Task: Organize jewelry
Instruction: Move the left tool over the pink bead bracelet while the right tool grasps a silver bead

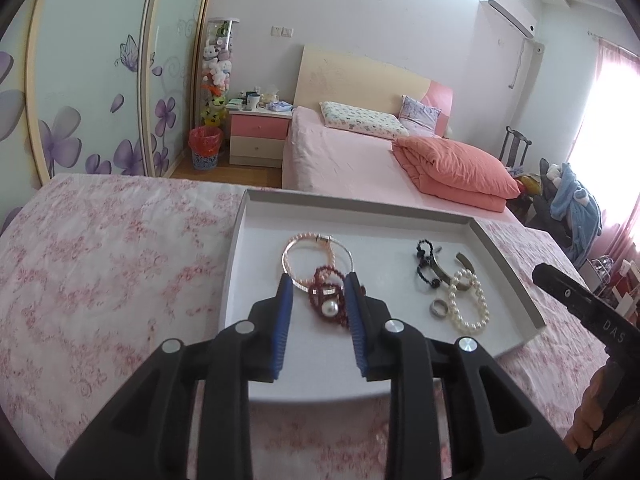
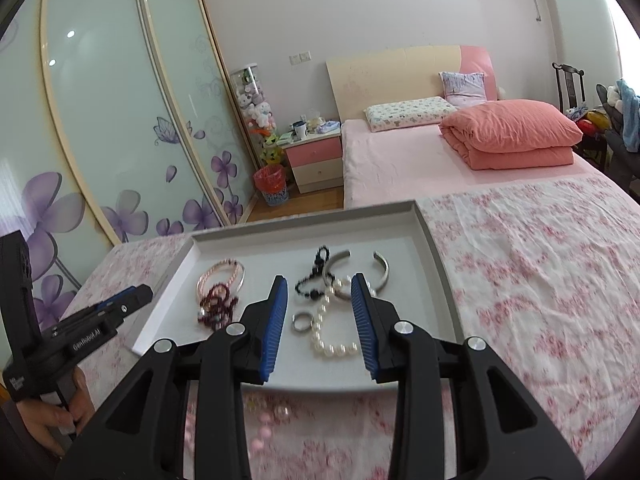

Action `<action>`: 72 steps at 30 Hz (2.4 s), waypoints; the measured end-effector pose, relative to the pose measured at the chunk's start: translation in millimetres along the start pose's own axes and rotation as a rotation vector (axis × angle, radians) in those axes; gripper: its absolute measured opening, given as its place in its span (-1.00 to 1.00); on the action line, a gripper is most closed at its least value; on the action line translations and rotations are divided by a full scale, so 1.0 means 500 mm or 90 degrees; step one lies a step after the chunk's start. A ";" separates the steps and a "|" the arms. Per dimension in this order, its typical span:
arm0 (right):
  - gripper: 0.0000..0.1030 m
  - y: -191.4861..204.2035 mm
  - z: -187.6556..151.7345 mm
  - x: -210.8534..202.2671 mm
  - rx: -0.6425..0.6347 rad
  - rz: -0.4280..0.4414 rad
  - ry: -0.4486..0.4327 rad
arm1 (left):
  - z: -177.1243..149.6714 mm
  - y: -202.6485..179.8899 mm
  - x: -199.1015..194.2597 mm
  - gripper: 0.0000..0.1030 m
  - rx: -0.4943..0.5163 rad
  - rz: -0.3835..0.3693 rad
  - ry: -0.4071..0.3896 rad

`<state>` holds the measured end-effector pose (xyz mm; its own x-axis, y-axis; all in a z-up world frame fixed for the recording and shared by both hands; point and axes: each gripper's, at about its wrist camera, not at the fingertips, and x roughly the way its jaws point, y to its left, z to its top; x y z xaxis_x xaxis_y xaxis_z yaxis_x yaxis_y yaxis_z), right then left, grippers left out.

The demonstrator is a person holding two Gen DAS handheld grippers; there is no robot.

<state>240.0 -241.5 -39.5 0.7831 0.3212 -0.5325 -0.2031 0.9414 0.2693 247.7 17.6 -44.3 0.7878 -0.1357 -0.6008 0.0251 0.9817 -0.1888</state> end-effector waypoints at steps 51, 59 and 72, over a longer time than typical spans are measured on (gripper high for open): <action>-0.33 0.017 -0.122 0.021 -0.056 0.010 0.149 | -0.136 0.023 -0.007 -0.59 0.097 0.061 0.154; -0.33 0.061 -0.145 0.053 -0.122 0.004 0.195 | -0.134 0.031 -0.010 -0.58 0.102 0.065 0.154; -0.69 0.091 -0.140 0.077 -0.157 -0.061 0.190 | -0.136 0.018 -0.008 -0.57 0.109 0.072 0.154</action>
<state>220.0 -178.9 -103.9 0.6075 0.2128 -0.7653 -0.3018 0.9530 0.0254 203.0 17.8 -96.1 0.6222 -0.0328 -0.7822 0.0653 0.9978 0.0101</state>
